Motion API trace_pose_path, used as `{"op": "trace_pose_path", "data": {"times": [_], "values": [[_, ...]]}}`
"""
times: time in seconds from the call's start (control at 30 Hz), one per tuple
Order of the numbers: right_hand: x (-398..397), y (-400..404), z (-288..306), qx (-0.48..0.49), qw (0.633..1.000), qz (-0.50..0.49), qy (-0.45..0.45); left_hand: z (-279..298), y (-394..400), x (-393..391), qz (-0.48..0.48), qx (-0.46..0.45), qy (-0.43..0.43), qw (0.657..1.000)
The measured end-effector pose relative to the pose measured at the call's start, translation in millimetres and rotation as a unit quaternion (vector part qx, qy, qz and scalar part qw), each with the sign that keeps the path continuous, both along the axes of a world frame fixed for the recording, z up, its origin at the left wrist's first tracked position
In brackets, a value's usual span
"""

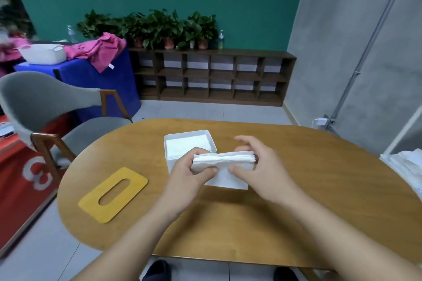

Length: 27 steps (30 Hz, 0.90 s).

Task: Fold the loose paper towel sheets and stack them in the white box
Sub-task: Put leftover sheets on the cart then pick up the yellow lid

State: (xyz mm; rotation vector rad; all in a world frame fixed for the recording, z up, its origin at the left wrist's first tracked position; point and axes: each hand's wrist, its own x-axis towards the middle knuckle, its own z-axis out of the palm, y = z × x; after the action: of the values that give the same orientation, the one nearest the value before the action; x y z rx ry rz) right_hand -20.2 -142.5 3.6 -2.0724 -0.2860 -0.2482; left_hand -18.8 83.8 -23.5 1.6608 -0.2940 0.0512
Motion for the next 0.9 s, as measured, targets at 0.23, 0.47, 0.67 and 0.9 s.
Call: {"op": "trace_pose_path", "data": {"times": [0.23, 0.47, 0.67, 0.9], "values": [[-9.0, 30.7, -76.1, 0.189, 0.976, -0.019, 0.105, -51.1, 2.4, -2.1, 0.049, -0.015, 0.024, 0.998], [-19.3, 42.6, -122.9, 0.178, 0.973, -0.067, 0.128, -92.8, 6.6, -6.7, 0.099, 0.017, 0.040, 0.994], [-21.3, 45.9, -128.6, 0.144, 0.979, -0.057, 0.130, -98.3, 5.9, -4.9, 0.103, -0.009, 0.040, 0.994], [-28.0, 39.5, -126.5, 0.065, 0.982, -0.066, 0.162, -103.1, 10.4, -3.4, 0.079, 0.002, 0.074, 0.994]]}}
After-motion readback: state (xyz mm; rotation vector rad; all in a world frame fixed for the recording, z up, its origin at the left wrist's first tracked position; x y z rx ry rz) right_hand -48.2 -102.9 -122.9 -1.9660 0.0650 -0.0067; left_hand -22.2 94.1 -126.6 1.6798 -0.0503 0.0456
